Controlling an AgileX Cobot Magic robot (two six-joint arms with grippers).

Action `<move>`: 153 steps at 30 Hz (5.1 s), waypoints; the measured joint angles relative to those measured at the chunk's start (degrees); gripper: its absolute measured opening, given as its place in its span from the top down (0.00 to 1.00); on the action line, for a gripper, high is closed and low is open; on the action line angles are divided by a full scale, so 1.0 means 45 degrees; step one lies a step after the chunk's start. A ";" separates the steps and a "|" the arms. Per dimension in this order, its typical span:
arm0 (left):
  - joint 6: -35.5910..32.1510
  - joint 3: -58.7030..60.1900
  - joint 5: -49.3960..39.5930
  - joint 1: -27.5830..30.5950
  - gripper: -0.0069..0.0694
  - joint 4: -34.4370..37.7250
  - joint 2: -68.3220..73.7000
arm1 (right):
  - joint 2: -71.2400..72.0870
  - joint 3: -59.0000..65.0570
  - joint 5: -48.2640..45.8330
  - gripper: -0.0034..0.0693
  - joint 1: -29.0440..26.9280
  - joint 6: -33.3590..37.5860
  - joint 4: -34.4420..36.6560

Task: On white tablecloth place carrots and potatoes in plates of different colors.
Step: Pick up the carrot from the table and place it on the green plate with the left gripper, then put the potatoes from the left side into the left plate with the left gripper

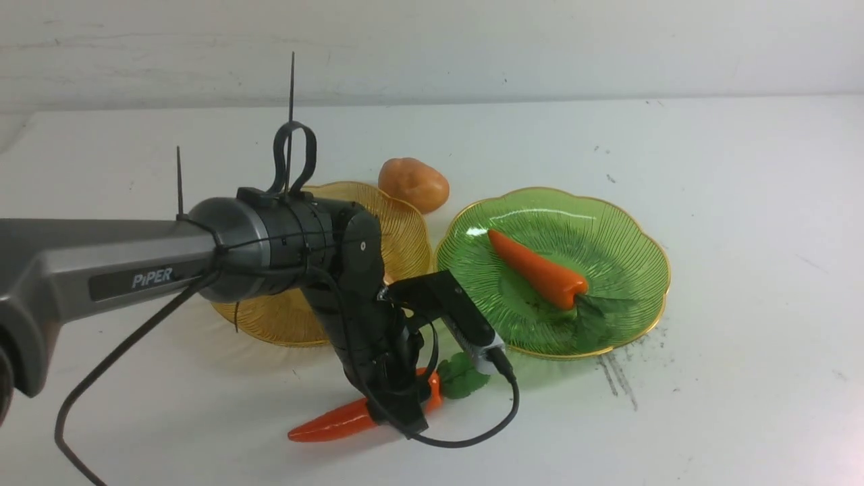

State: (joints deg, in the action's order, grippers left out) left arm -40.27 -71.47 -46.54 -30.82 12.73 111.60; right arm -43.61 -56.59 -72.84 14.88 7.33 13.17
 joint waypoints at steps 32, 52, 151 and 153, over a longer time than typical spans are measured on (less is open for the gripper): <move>0.1663 -0.6305 0.3766 -0.0560 0.33 0.3128 0.2266 | 0.0000 0.0014 0.0124 0.96 0.0000 0.0557 0.0626; 0.6525 -0.9637 0.2418 0.1373 0.80 0.3037 0.2275 | 0.0000 0.0014 0.0124 0.96 0.0000 0.0669 0.0626; 1.2519 -1.6674 -0.0101 0.2505 0.15 -0.1286 0.8877 | 0.0000 0.0065 0.0027 0.96 0.0000 0.1949 0.0675; 1.2519 -1.6689 -0.0134 0.2505 0.15 -0.1398 0.8846 | 0.0000 0.0065 0.0027 0.96 0.0000 0.1949 0.0675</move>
State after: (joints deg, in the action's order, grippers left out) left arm 16.06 -146.57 -47.14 -19.55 6.44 151.41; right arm -43.61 -56.30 -72.72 14.88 16.10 16.21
